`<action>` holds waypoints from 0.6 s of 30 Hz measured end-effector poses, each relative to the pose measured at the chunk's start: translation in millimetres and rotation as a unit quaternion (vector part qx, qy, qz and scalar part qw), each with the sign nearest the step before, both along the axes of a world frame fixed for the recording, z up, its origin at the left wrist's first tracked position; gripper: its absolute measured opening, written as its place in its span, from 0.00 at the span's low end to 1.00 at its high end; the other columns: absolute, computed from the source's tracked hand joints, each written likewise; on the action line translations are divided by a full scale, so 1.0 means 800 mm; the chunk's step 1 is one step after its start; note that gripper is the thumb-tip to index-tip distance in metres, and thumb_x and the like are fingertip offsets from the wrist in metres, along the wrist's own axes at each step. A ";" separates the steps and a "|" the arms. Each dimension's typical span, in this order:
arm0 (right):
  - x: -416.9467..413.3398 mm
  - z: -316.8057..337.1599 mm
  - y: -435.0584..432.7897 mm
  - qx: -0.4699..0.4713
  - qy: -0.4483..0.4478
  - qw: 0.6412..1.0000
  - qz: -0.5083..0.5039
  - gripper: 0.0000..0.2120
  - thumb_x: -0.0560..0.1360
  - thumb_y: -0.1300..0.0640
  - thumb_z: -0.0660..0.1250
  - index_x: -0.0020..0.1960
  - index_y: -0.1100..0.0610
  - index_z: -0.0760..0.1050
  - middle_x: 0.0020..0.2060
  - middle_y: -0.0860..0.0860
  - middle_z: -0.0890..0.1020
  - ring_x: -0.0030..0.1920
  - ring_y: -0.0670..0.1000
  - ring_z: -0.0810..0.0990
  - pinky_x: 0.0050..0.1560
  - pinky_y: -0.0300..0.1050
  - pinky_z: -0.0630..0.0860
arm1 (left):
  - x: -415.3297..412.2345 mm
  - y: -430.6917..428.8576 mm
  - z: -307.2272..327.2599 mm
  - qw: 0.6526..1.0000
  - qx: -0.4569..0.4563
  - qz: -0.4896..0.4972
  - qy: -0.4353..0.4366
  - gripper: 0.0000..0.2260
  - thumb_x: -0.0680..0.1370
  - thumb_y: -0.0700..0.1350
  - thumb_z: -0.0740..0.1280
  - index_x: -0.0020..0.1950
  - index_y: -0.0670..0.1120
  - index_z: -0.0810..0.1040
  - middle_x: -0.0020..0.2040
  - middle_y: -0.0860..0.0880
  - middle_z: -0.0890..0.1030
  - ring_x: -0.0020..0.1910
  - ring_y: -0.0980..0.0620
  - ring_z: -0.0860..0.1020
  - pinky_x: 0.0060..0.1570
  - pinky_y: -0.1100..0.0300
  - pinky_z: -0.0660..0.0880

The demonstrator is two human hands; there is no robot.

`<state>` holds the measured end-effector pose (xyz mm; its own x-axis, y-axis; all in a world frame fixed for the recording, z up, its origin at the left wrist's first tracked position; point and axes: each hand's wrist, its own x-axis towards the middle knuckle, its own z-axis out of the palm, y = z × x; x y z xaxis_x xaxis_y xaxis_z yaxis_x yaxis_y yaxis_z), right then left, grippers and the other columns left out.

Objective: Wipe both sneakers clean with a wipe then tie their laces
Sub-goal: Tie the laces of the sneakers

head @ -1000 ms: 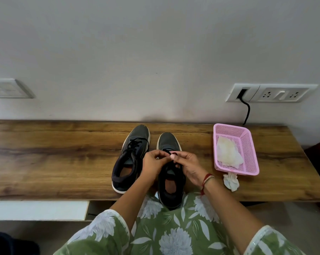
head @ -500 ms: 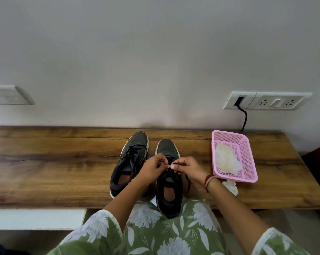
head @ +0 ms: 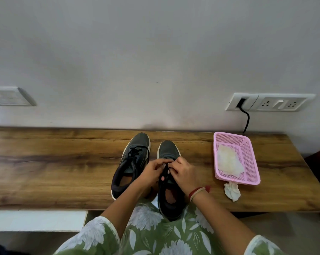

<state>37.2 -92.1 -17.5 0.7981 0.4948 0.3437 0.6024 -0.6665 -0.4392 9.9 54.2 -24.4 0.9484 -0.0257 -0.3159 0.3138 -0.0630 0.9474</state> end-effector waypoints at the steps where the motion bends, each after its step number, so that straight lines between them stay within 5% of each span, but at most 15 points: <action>1: 0.001 -0.001 -0.001 0.009 0.017 1.000 -0.009 0.04 0.66 0.63 0.72 0.40 0.57 0.80 0.36 0.51 0.76 0.31 0.49 0.77 0.30 0.40 0.74 | 0.002 0.000 0.001 1.000 -0.002 -0.003 -0.006 0.15 0.81 0.30 0.55 0.58 0.43 0.77 0.40 0.51 0.80 0.24 0.60 0.72 0.29 0.69 0.71; 6: 0.008 0.003 -0.007 0.063 0.103 0.992 -0.023 0.02 0.70 0.62 0.71 0.42 0.58 0.81 0.42 0.49 0.77 0.42 0.48 0.78 0.42 0.39 0.75 | 0.006 0.005 -0.005 0.995 0.092 0.025 -0.005 0.08 0.79 0.34 0.62 0.53 0.39 0.80 0.43 0.44 0.81 0.26 0.58 0.73 0.30 0.66 0.73; 9: 0.007 -0.001 -0.011 0.169 0.202 0.962 -0.074 0.02 0.68 0.60 0.74 0.40 0.55 0.82 0.47 0.44 0.74 0.50 0.39 0.74 0.51 0.30 0.70 | -0.001 0.007 -0.005 0.975 0.216 0.032 -0.031 0.06 0.79 0.39 0.64 0.51 0.45 0.81 0.42 0.51 0.81 0.35 0.55 0.78 0.38 0.59 0.77; 12: 0.005 -0.006 -0.019 0.244 0.268 0.919 -0.155 0.06 0.66 0.60 0.76 0.37 0.52 0.80 0.46 0.43 0.73 0.49 0.44 0.75 0.49 0.36 0.74 | -0.008 0.010 -0.001 0.939 0.339 0.008 -0.056 0.05 0.79 0.44 0.63 0.51 0.49 0.79 0.46 0.54 0.81 0.44 0.53 0.79 0.44 0.54 0.76; 18: -0.002 -0.036 -0.038 0.265 0.374 0.850 -0.259 0.09 0.65 0.55 0.77 0.30 0.50 0.79 0.36 0.49 0.80 0.43 0.55 0.80 0.48 0.51 0.77 | -0.020 0.007 -0.002 0.869 0.487 -0.034 -0.075 0.07 0.81 0.46 0.58 0.51 0.46 0.74 0.46 0.47 0.80 0.45 0.45 0.78 0.37 0.55 0.70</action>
